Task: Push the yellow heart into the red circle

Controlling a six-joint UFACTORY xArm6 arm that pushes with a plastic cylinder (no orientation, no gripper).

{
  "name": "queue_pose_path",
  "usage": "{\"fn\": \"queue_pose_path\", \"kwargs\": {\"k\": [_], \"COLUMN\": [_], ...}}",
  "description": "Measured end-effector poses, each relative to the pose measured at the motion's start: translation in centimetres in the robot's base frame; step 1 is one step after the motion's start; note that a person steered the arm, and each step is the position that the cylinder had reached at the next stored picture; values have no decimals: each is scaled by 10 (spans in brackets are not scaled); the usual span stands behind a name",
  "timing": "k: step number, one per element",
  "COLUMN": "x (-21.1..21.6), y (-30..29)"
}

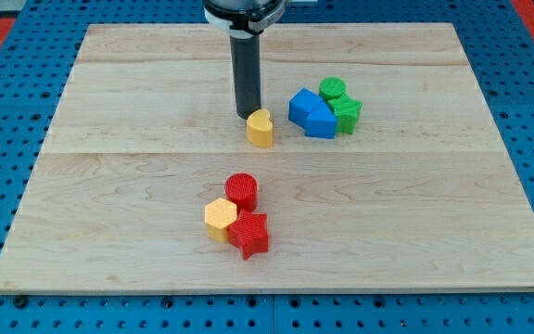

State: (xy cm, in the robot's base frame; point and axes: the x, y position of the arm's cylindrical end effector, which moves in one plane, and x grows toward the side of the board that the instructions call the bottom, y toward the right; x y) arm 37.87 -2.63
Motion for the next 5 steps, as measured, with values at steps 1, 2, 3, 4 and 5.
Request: {"fn": "queue_pose_path", "kwargs": {"k": [1,2,3,4,5], "x": [-3,27,91,94,107], "y": [4,23,17,35,88]}}
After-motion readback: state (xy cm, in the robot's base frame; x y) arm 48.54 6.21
